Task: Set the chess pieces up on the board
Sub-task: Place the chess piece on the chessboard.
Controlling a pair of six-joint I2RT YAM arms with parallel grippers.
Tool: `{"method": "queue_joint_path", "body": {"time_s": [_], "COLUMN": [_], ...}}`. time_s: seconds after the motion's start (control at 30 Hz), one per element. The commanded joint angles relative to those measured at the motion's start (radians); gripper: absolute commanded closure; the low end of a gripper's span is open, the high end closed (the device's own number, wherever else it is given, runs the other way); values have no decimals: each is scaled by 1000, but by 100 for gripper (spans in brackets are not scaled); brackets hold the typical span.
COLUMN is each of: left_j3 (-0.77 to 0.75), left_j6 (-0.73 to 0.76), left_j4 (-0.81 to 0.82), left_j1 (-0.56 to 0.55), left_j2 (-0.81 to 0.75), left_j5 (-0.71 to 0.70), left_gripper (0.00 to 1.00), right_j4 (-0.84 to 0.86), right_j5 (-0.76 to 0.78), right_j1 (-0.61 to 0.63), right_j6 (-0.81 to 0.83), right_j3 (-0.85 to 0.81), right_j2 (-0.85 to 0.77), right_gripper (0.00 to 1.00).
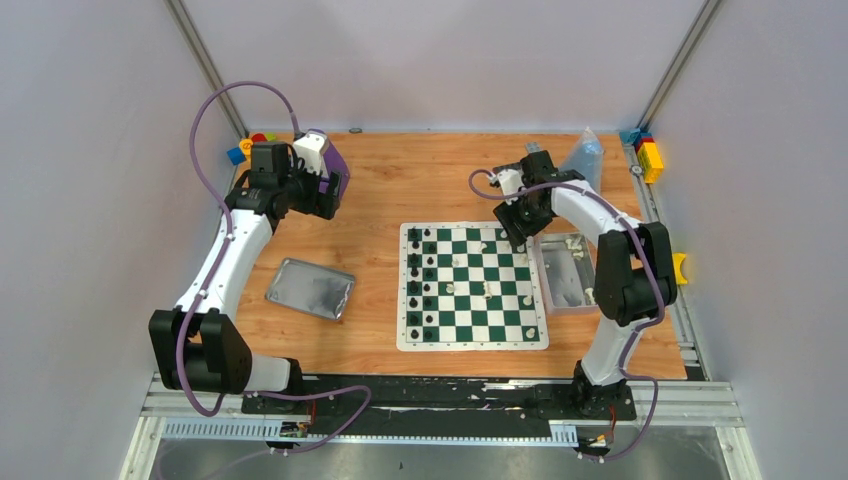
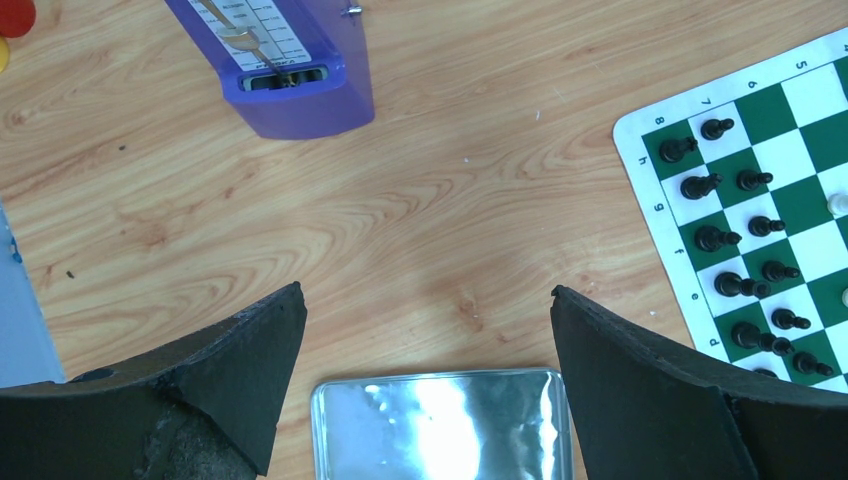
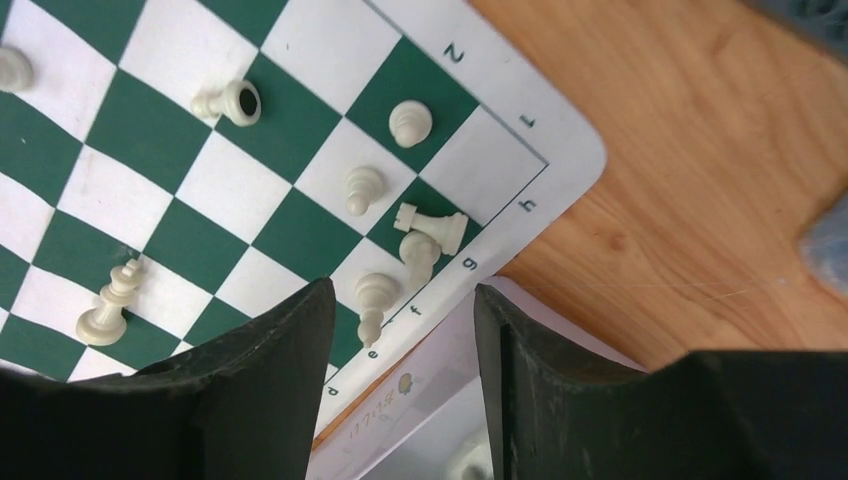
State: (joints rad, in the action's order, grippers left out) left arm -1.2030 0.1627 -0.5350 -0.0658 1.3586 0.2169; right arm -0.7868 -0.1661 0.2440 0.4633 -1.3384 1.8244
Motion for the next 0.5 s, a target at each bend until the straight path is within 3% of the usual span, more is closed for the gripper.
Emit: {"method": "queue_joint_path", "body": {"time_s": [0.0,0.47], "left_j3": [8,11], "left_j6": [12,13], "left_j4": [33,34], "left_j1": [7,6], "left_j2": [-12,-26], "left_j5": [14,16], "left_gripper": [0,0], "right_j4": [20,-48], "right_j5": [1,3], "right_j1": [-12,-38], "right_j6": [-17,-15], "right_j3": [-93,-256], "right_j2": [-12,172], "right_gripper": [45,48]}}
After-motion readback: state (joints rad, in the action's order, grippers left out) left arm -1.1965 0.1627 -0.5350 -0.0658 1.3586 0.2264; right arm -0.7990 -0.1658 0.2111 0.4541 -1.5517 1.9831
